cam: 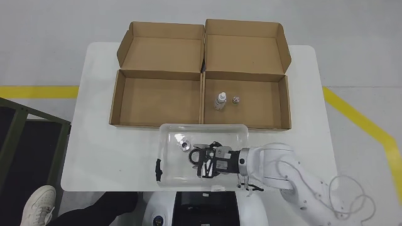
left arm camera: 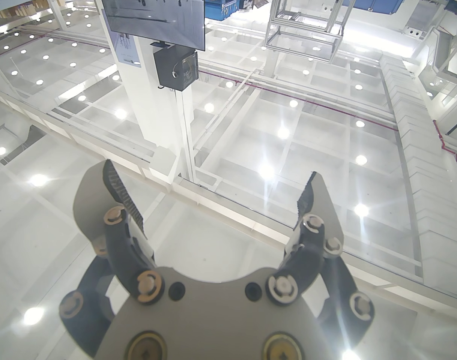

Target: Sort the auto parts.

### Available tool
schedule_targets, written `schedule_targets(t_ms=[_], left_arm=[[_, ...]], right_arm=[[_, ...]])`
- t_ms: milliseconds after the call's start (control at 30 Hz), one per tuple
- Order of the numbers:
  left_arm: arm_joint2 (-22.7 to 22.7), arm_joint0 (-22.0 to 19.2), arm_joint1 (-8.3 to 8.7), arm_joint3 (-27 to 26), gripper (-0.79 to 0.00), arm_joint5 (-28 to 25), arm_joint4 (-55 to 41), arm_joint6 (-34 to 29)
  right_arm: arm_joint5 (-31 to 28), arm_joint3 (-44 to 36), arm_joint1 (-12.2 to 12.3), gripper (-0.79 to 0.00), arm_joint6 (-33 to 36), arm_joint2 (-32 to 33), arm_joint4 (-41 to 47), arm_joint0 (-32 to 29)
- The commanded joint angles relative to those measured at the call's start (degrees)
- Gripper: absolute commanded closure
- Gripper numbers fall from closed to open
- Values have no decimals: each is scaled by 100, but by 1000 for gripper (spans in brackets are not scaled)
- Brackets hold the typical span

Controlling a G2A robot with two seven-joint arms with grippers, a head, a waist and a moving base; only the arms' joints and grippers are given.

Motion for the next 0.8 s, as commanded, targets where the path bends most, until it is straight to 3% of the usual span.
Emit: schedule_targets(t_ms=[0,767], left_arm=[[0,0,0,0,-785,0,0,0],[0,0,0,0,-785,0,0,0]], right_arm=[[-49,-53,6,0,-6,20,126,-1],[460,-160,-109,0,-760,208,1998,538]])
